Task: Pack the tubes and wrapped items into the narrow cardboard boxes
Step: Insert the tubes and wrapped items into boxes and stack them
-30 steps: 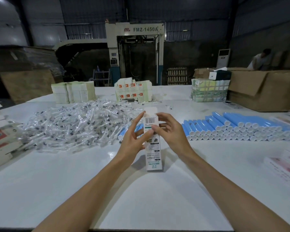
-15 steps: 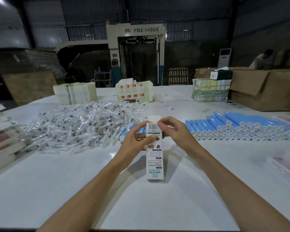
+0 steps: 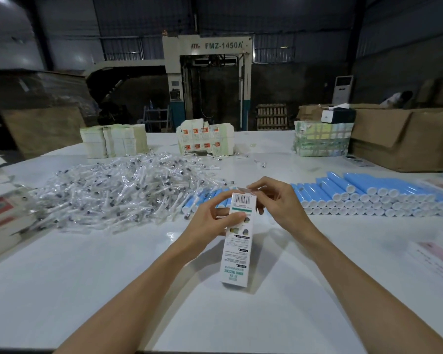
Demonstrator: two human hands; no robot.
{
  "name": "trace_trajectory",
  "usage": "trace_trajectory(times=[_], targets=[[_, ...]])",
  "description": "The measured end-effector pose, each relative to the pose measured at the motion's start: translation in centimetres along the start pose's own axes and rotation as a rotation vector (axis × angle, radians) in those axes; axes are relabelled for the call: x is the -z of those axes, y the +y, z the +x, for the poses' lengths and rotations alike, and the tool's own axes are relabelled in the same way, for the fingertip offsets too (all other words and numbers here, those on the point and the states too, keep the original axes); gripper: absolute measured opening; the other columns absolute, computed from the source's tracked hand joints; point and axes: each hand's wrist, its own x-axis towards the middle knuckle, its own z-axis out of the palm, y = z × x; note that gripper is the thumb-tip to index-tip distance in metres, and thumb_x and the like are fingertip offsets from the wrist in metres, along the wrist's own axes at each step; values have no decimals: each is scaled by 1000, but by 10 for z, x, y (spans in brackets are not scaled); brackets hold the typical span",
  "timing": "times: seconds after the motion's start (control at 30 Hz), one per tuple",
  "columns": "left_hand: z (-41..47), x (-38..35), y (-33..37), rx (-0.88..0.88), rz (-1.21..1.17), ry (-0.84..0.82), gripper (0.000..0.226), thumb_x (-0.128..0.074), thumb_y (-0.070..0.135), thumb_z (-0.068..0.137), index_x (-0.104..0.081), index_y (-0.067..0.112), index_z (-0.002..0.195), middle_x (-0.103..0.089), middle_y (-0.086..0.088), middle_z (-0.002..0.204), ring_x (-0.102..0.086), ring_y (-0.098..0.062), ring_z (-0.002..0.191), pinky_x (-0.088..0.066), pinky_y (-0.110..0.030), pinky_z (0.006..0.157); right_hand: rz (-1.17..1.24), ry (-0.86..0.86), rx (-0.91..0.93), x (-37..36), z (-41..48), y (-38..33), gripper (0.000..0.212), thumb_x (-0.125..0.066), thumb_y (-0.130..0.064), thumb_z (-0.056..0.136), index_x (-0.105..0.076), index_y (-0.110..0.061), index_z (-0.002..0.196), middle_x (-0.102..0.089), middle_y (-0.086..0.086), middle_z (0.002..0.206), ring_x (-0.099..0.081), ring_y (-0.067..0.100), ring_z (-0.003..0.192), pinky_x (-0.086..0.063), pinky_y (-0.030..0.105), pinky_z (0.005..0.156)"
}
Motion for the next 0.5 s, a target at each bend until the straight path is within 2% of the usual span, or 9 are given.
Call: trace_trajectory(times=[0.07,0.13,0.23,0.3,0.4,0.5], targets=[[-1,0,0,6,10,-9,47,-82,34,92,-66,47,135,-82,-9,114,-80,-28,102,-64,-36,76,-10,-25,-11,0,-2,1,13,-62,-8,103,-73,-15,99,-74,7,74,-62,22,60,-54,36,60],[-1,0,-2,12,10,-7,48,-82,38,91,-65,48,135,-82,-10,113,-80,-27,100,-63,-35,76,56,-46,-60,-1,-4,-1,9,-62,-15,105,-71,-15,101,-77,8,82,-71,24,70,-58,34,66],[0,1,-3,0,-11,-9,52,-79,30,98,-57,45,142,-81,-12,116,-80,-28,100,-63,-33,74,256,11,-178,-5,-3,-10,21,-61,-33,106,-71,-17,98,-80,11,94,-77,29,89,-60,31,74],[0,-1,-2,-1,-48,-31,59,-79,25,100,-47,42,147,-80,-16,118,-80,-30,98,-62,-33,72,363,75,-259,-7,-2,-14,27,-61,-40,105,-73,-20,91,-80,10,96,-78,27,90,-59,26,72],[0,-5,1,-16,-39,-38,57,-81,29,97,-46,38,141,-79,-16,119,-79,-32,99,-63,-35,73,458,98,-348,-8,-1,-17,18,-68,-33,101,-75,-22,88,-79,8,93,-75,24,85,-58,25,70],[0,-5,2,-21,0,-24,57,-83,37,91,-48,36,136,-80,-13,118,-79,-32,104,-64,-38,76,513,58,-396,-8,-1,-18,9,-72,-24,99,-72,-16,94,-75,8,87,-74,25,86,-59,27,71]])
